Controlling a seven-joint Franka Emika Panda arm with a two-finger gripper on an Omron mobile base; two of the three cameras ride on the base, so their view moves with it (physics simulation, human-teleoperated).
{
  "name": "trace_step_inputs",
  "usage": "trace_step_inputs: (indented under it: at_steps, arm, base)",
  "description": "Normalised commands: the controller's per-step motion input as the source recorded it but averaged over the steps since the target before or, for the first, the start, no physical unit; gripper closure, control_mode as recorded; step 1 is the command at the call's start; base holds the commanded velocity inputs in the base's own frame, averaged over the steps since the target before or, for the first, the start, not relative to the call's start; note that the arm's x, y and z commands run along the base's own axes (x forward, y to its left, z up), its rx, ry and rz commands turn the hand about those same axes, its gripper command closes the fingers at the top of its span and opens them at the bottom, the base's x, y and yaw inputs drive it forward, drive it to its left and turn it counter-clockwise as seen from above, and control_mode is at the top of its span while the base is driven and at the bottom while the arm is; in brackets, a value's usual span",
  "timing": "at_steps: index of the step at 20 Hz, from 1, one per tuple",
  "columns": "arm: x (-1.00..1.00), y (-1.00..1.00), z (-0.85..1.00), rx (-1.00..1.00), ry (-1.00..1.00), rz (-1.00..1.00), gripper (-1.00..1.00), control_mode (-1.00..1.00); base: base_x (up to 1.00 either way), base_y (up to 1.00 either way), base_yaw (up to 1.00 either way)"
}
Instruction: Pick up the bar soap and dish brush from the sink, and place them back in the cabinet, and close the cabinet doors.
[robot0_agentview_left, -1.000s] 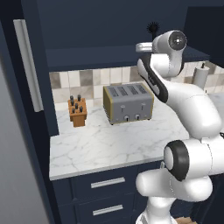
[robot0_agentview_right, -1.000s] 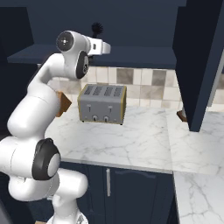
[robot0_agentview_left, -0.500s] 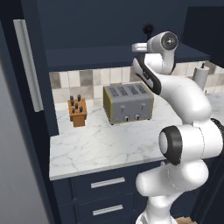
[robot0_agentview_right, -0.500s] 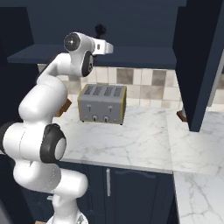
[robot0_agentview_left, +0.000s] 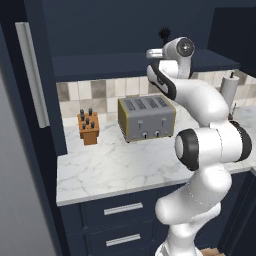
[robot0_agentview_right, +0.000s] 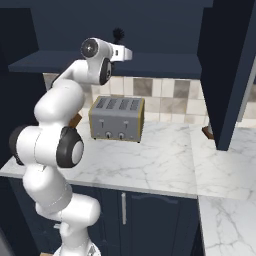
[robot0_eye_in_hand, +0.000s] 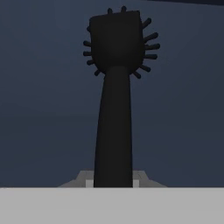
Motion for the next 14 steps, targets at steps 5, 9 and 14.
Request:
trace_step_inputs:
  at_steps: [5,9,14]
  arm:
    - [0.46,0.00,-0.13,0.00,0.00,0.00,1.00,-1.00]
    - [0.45,0.00,-0.10,0.01,0.00,0.01,1.00,-1.00]
    - [0.45,0.00,-0.15,0.00,0.00,0.01,1.00,-1.00]
  base:
    - [0.00,0.00,0.00]
    - [0.00,0.00,0.00]
    - [0.00,0.00,0.00]
